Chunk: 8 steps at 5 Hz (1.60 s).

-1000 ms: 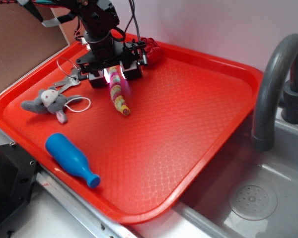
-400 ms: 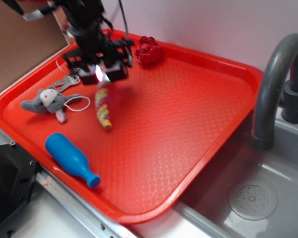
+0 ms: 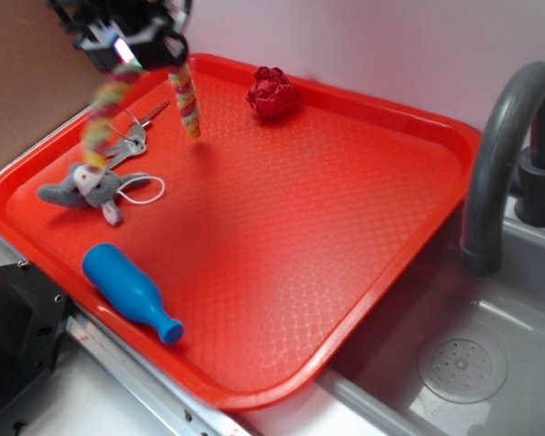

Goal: Grab the multicolored rope.

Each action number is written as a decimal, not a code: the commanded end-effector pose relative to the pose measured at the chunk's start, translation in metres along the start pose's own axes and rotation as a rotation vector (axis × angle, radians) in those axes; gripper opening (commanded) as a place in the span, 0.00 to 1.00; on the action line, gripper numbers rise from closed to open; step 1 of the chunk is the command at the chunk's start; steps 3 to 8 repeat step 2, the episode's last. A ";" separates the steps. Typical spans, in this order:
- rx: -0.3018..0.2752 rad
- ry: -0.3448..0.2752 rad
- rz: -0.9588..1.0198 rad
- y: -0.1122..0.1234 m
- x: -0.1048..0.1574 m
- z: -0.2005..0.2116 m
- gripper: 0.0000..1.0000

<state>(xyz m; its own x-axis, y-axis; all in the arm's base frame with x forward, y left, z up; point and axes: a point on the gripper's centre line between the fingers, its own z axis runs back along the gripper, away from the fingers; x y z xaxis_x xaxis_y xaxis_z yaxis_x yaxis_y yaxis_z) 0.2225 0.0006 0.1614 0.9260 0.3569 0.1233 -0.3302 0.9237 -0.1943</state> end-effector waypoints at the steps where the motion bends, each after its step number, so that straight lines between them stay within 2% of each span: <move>1: 0.013 -0.071 0.011 0.018 -0.002 0.051 0.00; 2: 0.108 -0.070 0.026 0.016 0.001 0.048 0.00; 8: 0.108 -0.070 0.026 0.016 0.001 0.048 0.00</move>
